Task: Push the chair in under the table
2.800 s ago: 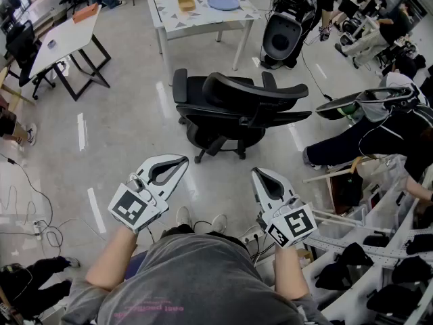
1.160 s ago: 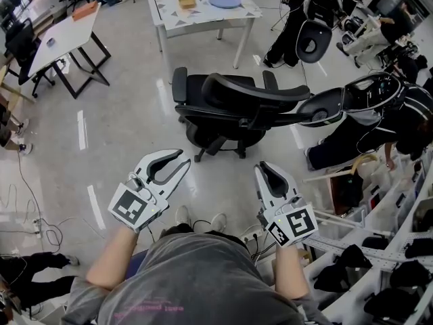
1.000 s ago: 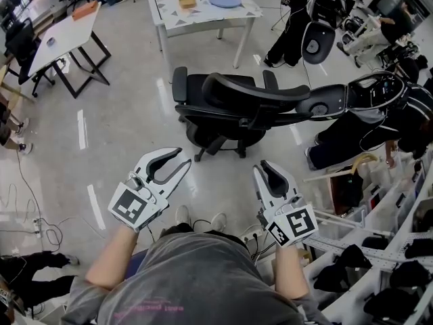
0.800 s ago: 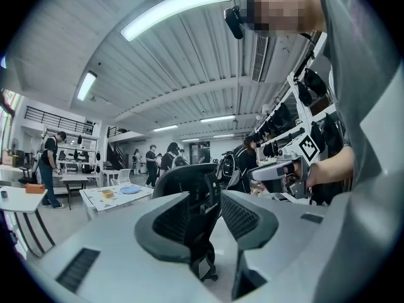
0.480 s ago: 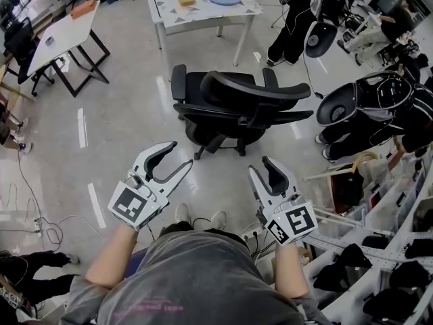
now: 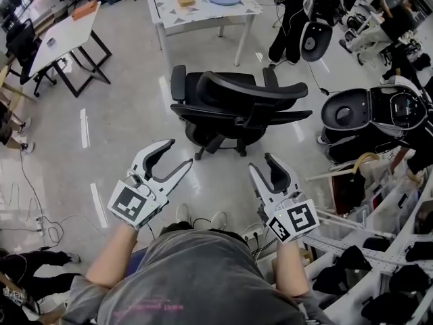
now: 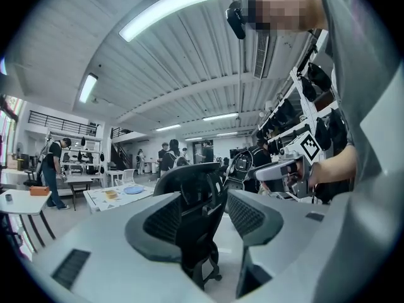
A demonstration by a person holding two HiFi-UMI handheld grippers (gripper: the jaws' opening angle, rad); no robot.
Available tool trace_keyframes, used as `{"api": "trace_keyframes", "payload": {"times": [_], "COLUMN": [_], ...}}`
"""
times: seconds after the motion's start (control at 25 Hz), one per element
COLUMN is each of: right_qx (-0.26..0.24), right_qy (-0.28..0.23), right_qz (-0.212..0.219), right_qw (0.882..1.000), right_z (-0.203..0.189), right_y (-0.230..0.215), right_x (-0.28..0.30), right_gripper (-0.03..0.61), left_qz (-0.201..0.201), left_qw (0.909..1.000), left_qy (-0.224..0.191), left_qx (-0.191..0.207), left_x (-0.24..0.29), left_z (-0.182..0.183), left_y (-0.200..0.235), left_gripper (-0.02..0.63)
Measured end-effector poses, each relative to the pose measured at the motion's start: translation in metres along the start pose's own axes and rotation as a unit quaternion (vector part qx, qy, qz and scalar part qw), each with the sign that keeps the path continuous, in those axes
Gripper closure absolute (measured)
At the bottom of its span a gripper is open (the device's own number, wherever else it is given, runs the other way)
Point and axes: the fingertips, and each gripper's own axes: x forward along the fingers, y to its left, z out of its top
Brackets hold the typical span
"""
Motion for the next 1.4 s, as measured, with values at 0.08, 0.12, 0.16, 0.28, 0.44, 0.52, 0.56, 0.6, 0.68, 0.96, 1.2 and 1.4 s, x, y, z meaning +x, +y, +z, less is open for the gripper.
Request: {"api": "trace_keyframes", "payload": {"times": [0.08,0.12,0.16,0.28,0.44,0.52,0.56,0.6,0.68,0.96,1.2,1.4], "right_qx": [0.0,-0.001,-0.002,-0.009,-0.015,-0.011,-0.009,-0.009,-0.01,-0.004,-0.023,-0.04], "right_qy": [-0.002,-0.003,-0.003,-0.003,-0.006,-0.009,-0.011,-0.012,-0.013,0.001,0.033,0.055], "right_qz": [0.0,0.001,0.002,0.005,0.011,0.012,0.013,0.014,0.015,0.003,-0.012,-0.028], "right_qw": [1.0,1.0,1.0,1.0,1.0,1.0,1.0,1.0,1.0,1.0,0.999,0.997], "right_z": [0.001,0.001,0.0,-0.002,-0.003,-0.005,-0.006,-0.007,-0.009,-0.023,-0.039,-0.051], "right_y": [-0.005,-0.007,-0.01,-0.02,-0.04,-0.053,-0.06,-0.066,-0.08,-0.132,-0.168,-0.2], "right_x": [-0.001,-0.002,-0.003,-0.007,-0.015,-0.02,-0.022,-0.025,-0.03,-0.035,-0.026,-0.009], "right_gripper": [0.408,0.408,0.408,0.408,0.408,0.408,0.408,0.408,0.408,0.408,0.408,0.408], "left_qz": [0.001,0.002,0.002,0.003,0.008,0.01,0.011,0.013,0.018,0.05,0.068,0.073], "left_qw": [1.0,1.0,1.0,0.9999,0.9999,0.9998,0.9997,0.9996,0.9993,0.9972,0.9951,0.9935], "left_qy": [0.002,0.002,0.003,0.005,0.009,0.011,0.012,0.015,0.021,0.043,0.065,0.082], "left_qx": [0.002,0.004,0.006,0.009,0.011,0.016,0.019,0.022,0.027,0.034,0.029,0.029], "left_x": [0.004,0.007,0.01,0.02,0.038,0.049,0.055,0.06,0.069,0.087,0.091,0.101], "left_z": [0.0,0.001,0.001,0.001,0.002,0.002,0.002,0.002,0.001,-0.014,-0.037,-0.055], "left_y": [-0.002,-0.003,-0.005,-0.01,-0.017,-0.024,-0.027,-0.03,-0.034,-0.017,0.013,0.042], "left_gripper": [0.388,0.388,0.388,0.387,0.387,0.387,0.387,0.387,0.387,0.373,0.37,0.37]}}
